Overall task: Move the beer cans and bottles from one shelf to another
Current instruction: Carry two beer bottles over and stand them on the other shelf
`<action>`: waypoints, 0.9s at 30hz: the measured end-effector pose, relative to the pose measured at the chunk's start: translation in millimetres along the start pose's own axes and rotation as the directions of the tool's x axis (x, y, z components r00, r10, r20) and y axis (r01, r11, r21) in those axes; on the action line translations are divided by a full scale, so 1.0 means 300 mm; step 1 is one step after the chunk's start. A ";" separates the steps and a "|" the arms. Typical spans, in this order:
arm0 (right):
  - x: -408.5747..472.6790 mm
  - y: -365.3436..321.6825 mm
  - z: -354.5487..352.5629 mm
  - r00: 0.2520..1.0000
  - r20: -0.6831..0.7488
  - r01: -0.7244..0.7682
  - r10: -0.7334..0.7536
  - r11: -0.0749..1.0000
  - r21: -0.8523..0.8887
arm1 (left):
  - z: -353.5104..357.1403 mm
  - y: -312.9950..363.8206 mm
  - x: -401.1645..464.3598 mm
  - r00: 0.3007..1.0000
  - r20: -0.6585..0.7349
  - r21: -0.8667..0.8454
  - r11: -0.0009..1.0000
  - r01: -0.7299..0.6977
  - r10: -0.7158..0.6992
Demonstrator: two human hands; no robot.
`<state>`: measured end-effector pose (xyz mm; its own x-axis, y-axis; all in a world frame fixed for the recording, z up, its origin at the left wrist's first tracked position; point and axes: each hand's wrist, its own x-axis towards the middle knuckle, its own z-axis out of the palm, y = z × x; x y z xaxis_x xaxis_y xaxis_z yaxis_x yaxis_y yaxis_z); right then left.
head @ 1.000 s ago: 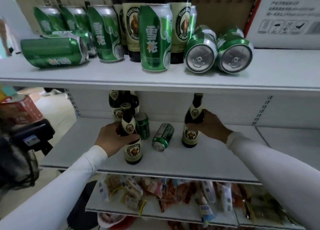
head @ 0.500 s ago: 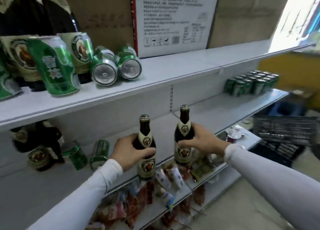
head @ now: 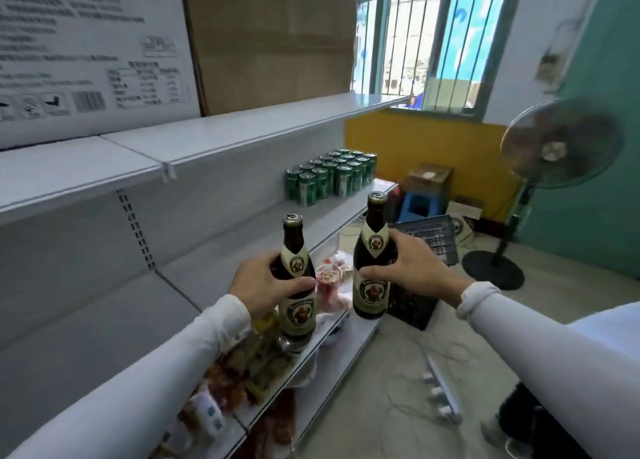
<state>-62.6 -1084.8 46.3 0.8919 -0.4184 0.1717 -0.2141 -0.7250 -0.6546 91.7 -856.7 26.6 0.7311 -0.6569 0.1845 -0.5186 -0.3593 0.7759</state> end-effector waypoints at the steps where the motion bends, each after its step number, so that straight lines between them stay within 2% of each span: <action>1: 0.014 0.054 -0.047 1.000 -0.011 -0.010 0.009 1.000 -0.010 | 0.054 0.030 0.039 1.000 0.000 -0.017 1.000 -0.005 0.005; 5: 0.075 0.239 -0.179 0.998 -0.042 -0.052 0.049 0.997 -0.061 | 0.214 0.111 0.190 1.000 0.009 -0.052 0.998 0.020 -0.019; 11: 0.236 0.439 -0.224 0.997 -0.008 -0.076 0.075 0.997 -0.013 | 0.318 0.112 0.428 0.999 0.029 -0.042 0.998 0.045 -0.044; 15: 0.436 0.490 -0.204 0.998 0.053 -0.025 0.027 0.999 -0.035 | 0.321 0.042 0.612 0.997 -0.021 -0.060 0.996 0.067 -0.068; 20: 0.772 0.502 -0.180 0.991 0.130 0.030 -0.033 0.999 0.022 | 0.294 -0.045 0.855 0.985 -0.101 -0.099 0.987 0.128 -0.138; 27: 1.163 0.470 -0.072 0.946 0.283 0.148 -0.159 0.987 0.060 | 0.228 -0.130 1.061 0.934 -0.274 0.004 0.971 0.240 -0.230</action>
<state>209.8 -1344.7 29.7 0.9903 -0.1257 0.0583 -0.0554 -0.7447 -0.6651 314.3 -1097.0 13.7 0.9235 -0.3492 0.1588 -0.3293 -0.5093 0.7951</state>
